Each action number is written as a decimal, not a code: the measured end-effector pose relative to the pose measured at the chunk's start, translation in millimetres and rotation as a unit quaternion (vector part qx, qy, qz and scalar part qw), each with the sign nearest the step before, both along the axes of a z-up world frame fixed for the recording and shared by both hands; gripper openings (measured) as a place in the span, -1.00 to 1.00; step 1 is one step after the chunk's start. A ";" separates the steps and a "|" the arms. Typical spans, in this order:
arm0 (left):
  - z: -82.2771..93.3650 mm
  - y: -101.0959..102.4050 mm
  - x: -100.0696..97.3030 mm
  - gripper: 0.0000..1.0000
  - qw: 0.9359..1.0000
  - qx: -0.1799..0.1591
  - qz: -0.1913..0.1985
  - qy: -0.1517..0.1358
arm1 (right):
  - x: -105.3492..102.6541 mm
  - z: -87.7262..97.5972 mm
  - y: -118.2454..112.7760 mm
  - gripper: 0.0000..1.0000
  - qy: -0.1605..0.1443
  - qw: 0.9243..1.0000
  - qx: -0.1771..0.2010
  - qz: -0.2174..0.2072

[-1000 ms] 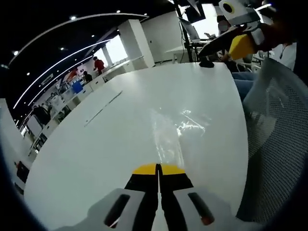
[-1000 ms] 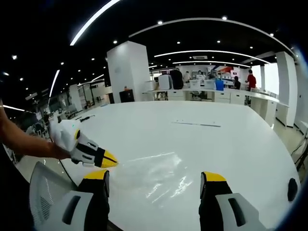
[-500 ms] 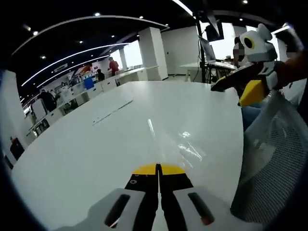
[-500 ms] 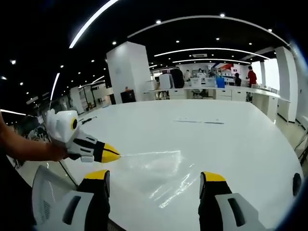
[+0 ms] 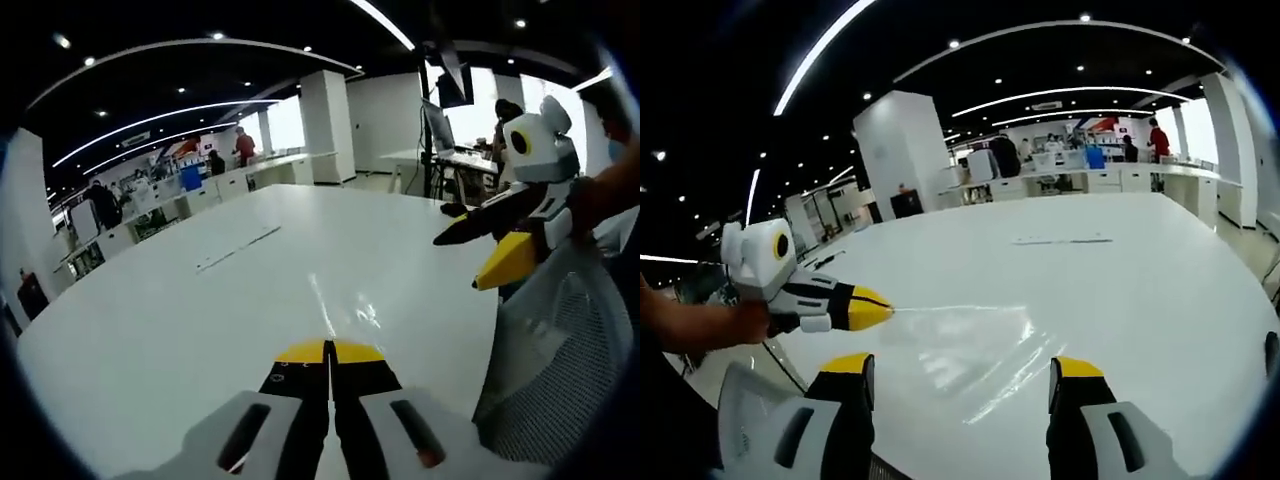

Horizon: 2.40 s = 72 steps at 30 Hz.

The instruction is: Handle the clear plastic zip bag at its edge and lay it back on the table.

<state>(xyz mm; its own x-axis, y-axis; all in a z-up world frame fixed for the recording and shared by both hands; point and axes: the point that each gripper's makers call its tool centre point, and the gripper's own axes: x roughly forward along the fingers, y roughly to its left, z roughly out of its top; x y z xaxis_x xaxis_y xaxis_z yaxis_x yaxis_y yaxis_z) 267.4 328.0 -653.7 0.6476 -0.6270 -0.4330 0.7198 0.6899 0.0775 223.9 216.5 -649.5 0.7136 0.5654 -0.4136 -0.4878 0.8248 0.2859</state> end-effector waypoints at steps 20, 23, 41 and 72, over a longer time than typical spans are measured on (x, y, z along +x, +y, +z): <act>8.7 0.9 -11.1 -1.00 1.000 -0.021 0.014 0.013 | 3.6 -17.9 37.6 0.39 0.082 0.991 0.104 0.002; 8.8 0.8 -12.6 -1.00 0.999 -0.026 0.016 0.018 | 5.4 -20.9 41.7 0.38 0.093 0.988 0.125 -0.001; -36.8 21.2 -24.3 -1.00 0.997 0.040 0.026 0.067 | 2.2 -41.7 59.6 0.29 0.113 0.987 0.110 0.016; -64.9 11.0 -58.9 -1.00 0.990 0.031 0.000 0.138 | 6.6 -80.9 70.6 0.11 0.180 0.972 0.151 0.004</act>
<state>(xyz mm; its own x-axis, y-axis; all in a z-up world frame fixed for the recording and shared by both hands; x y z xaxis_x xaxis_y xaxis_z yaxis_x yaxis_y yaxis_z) 208.5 339.0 -718.7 0.4987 -0.5939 -0.6313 0.7197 0.6897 -0.0803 230.4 287.1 -730.4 0.5484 0.7048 -0.4501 -0.3182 0.6736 0.6671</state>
